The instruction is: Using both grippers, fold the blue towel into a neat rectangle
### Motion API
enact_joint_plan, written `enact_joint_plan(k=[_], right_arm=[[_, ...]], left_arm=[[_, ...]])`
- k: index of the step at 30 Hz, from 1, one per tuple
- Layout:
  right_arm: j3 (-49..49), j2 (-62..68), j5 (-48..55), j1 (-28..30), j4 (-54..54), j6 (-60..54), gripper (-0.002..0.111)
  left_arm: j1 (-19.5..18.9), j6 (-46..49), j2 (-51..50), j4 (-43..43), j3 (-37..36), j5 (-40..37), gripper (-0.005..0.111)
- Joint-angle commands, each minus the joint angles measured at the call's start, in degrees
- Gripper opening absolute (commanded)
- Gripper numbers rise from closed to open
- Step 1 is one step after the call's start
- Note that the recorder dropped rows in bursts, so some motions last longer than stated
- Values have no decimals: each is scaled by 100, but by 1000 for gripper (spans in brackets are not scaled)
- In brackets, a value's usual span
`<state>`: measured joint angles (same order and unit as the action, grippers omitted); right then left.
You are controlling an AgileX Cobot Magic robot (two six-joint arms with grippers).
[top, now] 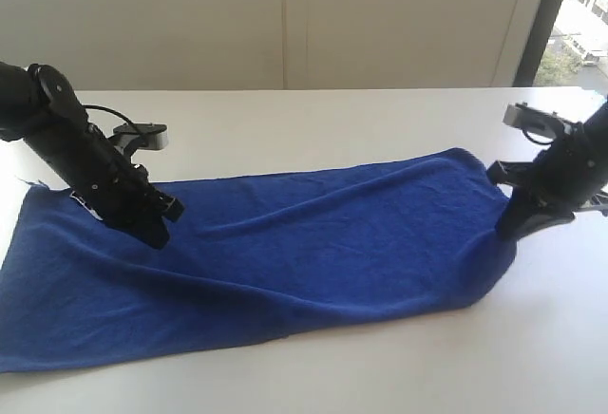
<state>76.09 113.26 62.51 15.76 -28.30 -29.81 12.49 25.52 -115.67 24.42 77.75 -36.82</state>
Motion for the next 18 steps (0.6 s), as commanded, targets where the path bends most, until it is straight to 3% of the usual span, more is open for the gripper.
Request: enact_joint_plan(k=[1,10,12,18], right_arm=[[254,-77,110,25,-958,-387,0],[672,306,-408,-326,-1653,-451,3],[769,429,-408,-412,-1825,-476,12],[880,510,-453,-556,-3093,-1057,71]], left_arm=[[23,17,10,101,-3,75,0],[23,17,-197,101,-3,105,0],[23,17,-311,113,-3,43,0],[23,17,-568,125,-3,-175,0]])
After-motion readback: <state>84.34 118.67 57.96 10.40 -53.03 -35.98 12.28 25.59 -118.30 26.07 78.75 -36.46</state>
